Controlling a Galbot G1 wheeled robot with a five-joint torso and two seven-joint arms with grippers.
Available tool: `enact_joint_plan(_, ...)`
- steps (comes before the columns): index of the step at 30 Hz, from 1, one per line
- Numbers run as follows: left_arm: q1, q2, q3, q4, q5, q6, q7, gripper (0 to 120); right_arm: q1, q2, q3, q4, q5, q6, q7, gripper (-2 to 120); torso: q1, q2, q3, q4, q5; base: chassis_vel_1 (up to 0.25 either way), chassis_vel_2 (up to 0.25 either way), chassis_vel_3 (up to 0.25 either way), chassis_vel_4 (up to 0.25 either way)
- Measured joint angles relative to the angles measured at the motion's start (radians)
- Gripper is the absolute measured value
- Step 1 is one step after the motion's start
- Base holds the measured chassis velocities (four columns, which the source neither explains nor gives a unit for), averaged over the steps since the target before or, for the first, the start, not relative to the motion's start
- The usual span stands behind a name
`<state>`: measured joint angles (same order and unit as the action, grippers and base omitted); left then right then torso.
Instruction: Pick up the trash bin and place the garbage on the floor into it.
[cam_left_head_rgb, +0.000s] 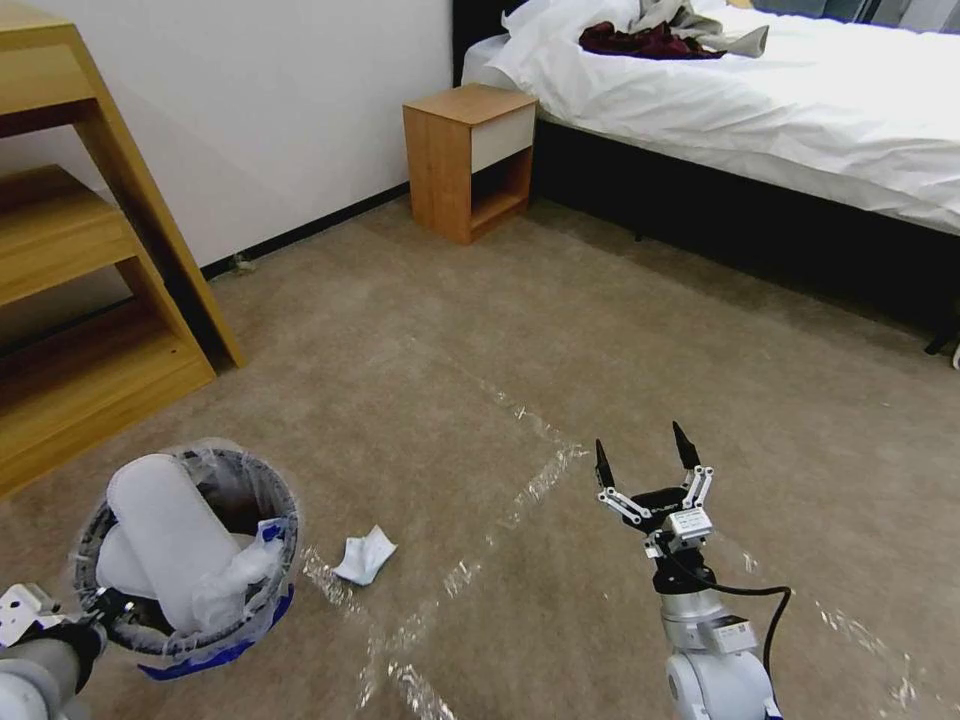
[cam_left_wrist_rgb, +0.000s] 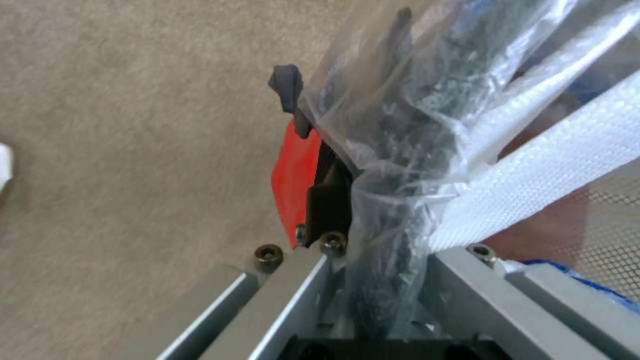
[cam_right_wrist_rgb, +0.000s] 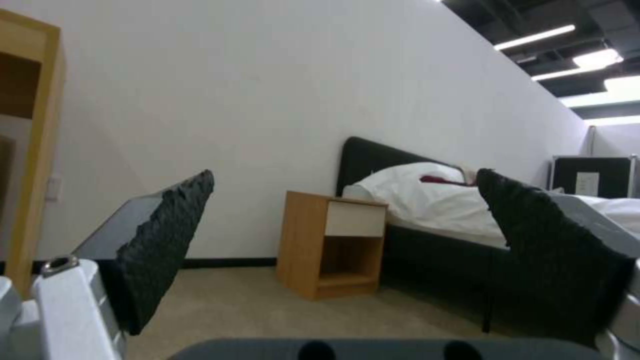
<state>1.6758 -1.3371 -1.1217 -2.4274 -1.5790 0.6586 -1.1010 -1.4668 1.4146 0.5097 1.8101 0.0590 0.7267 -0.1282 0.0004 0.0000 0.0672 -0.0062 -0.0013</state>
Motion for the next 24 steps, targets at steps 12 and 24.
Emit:
enact_joint_plan(12, 0.001, 0.001, -0.008, 0.000, -0.001, -0.004, -0.002, 0, 0.017, -0.007, -0.004, -0.005, -0.006, 0.002, 0.009, 100, 0.000, 0.000, 0.000, 0.0000, 0.0000, -0.081, 0.071, 0.082, -0.080)
enact_joint_plan(24, 0.005, 0.011, -0.033, 0.006, -0.003, -0.007, -0.003, 0, 0.065, -0.096, -0.050, -0.011, 0.044, -0.007, -0.031, 100, 0.000, 0.000, 0.000, -0.0001, 0.0000, 0.000, 0.000, 0.000, 0.000)
